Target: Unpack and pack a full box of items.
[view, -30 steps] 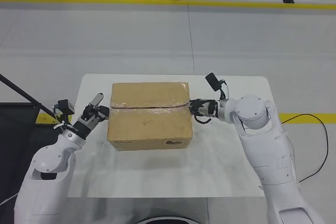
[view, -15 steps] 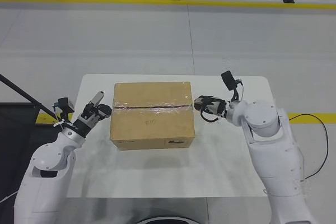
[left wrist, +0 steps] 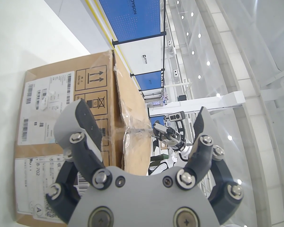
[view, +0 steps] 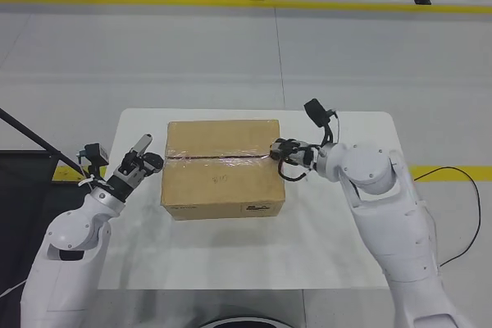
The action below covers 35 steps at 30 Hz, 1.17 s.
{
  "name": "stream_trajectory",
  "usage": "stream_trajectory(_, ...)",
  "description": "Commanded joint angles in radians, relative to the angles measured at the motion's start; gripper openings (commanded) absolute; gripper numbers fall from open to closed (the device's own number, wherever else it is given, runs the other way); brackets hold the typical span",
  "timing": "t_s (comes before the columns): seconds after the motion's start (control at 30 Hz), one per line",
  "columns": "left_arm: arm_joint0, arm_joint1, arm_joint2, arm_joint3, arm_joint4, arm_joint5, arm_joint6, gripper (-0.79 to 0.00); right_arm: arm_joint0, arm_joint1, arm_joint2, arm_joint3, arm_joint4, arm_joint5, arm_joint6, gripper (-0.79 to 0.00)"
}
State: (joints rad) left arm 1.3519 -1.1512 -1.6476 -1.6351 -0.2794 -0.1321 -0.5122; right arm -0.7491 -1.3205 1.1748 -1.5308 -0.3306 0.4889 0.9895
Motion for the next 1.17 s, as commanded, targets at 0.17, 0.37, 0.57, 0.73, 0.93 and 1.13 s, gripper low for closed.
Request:
stream_trajectory(0.17,0.005,0.002,-0.01,0.003,-0.008,-0.002,0.001,0.0,0.015,0.007,-0.001,0.033,-0.002,0.038,0.033,-0.785)
stream_trajectory(0.37,0.002,0.003,-0.013,0.003,-0.011,-0.001,-0.002,0.0,0.0,0.015,0.012,0.006,-0.003,0.047,0.025,-0.785)
stream_trajectory(0.57,0.015,0.006,-0.044,-0.013,-0.038,-0.021,0.002,0.0,-0.075,0.024,0.1,-0.099,0.039,0.007,-0.124,-0.785)
stream_trajectory(0.73,0.036,0.009,-0.092,-0.023,-0.082,-0.042,-0.001,0.0,-0.184,0.033,0.19,-0.197,0.058,-0.056,-0.268,-0.526)
stream_trajectory(0.93,0.044,0.012,-0.12,-0.022,-0.103,-0.054,-0.021,0.0,-0.24,0.035,0.228,-0.226,0.087,-0.101,-0.347,-0.602)
stream_trajectory(1.13,0.044,0.012,-0.12,-0.022,-0.102,-0.055,-0.022,0.0,-0.236,0.035,0.226,-0.225,0.086,-0.098,-0.333,-0.239)
